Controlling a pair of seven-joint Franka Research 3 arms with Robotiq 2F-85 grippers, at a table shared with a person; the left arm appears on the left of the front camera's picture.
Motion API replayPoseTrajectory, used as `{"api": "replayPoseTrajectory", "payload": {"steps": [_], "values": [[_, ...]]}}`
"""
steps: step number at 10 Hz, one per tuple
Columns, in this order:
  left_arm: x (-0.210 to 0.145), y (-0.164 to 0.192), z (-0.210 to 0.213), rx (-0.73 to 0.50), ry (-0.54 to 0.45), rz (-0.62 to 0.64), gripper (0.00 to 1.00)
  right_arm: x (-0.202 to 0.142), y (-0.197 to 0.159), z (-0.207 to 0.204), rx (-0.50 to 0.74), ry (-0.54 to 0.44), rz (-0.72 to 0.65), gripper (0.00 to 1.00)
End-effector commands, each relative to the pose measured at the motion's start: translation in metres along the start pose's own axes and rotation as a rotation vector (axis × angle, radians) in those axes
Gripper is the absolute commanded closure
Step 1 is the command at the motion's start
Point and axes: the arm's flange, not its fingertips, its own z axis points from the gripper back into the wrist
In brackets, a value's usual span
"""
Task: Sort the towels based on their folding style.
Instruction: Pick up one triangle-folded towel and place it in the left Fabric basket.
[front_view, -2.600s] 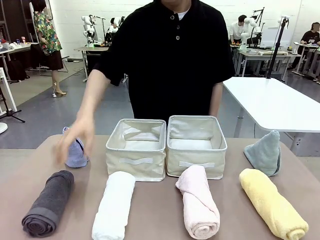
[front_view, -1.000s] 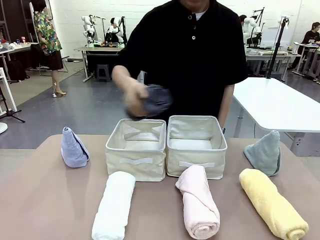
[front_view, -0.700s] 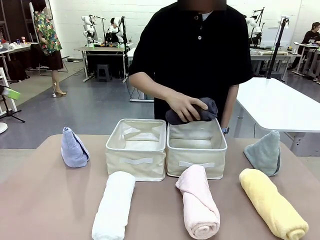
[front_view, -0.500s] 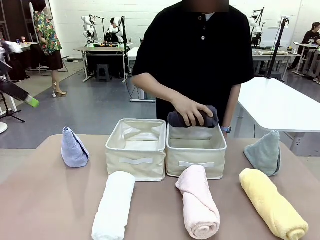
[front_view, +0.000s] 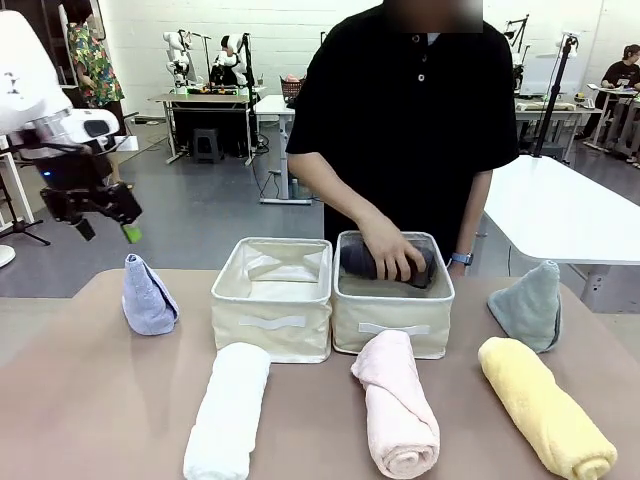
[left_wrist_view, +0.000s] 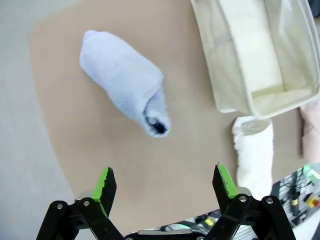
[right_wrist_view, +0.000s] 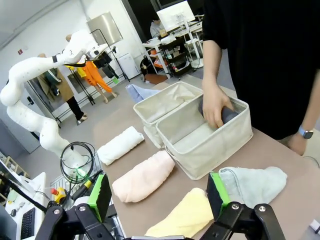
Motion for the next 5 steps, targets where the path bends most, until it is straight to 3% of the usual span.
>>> {"api": "replayPoseTrajectory", "payload": {"steps": [1, 2, 3, 5], "values": [[0.0095, -0.0128, 0.0055, -0.011, -0.05, 0.043, 0.0, 0.0007, -0.0003, -0.0001, 0.012, -0.009, 0.012, 0.0], [0.009, -0.0162, 0.0003, 0.042, -0.094, 0.018, 0.0, 0.0007, -0.0003, -0.0001, 0.012, -0.009, 0.012, 0.0], [0.0077, -0.0104, 0.0009, -0.006, -0.008, 0.023, 0.0, 0.0007, -0.0003, -0.0001, 0.012, -0.009, 0.012, 0.0], [0.0077, -0.0104, 0.0009, -0.006, -0.008, 0.023, 0.0, 0.0007, -0.0003, -0.0001, 0.012, -0.009, 0.012, 0.0]]}}
